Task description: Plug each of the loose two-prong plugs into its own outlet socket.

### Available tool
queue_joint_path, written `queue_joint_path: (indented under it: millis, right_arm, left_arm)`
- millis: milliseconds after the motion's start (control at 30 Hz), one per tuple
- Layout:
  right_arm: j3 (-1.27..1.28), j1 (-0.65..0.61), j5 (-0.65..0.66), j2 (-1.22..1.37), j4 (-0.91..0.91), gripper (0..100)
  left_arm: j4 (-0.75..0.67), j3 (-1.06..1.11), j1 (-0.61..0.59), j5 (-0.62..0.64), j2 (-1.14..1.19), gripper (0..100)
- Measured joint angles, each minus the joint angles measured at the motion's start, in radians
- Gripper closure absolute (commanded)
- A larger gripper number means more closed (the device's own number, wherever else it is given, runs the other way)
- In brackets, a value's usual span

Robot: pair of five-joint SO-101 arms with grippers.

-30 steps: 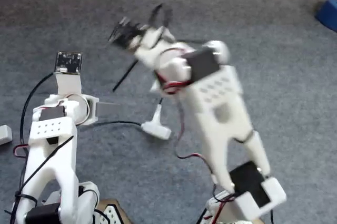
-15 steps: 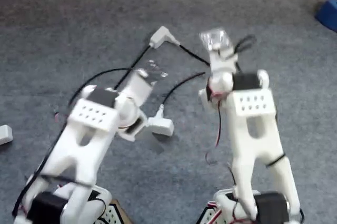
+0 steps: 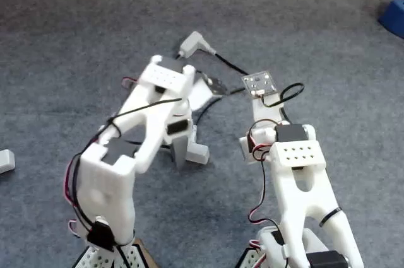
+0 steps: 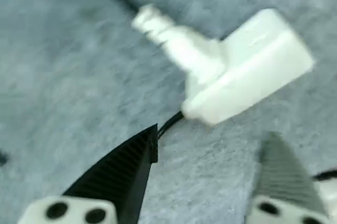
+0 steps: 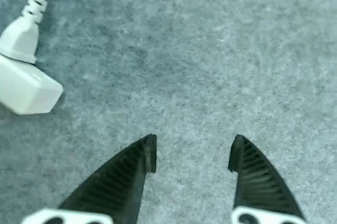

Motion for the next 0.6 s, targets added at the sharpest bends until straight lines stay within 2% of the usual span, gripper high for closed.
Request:
queue_joint_path:
  millis: [400,600]
  right_arm:
    - [0.009,0.0,0.0,0.0,0.0,77.8]
    - [0.057,0.0,0.0,-0.002,-0.043,77.8]
  left_arm:
    - [-0.051,-0.057,0.061,-0.02,0.08,73]
    - [-0.051,-0.17,-0.034,-0.021,0.08,72]
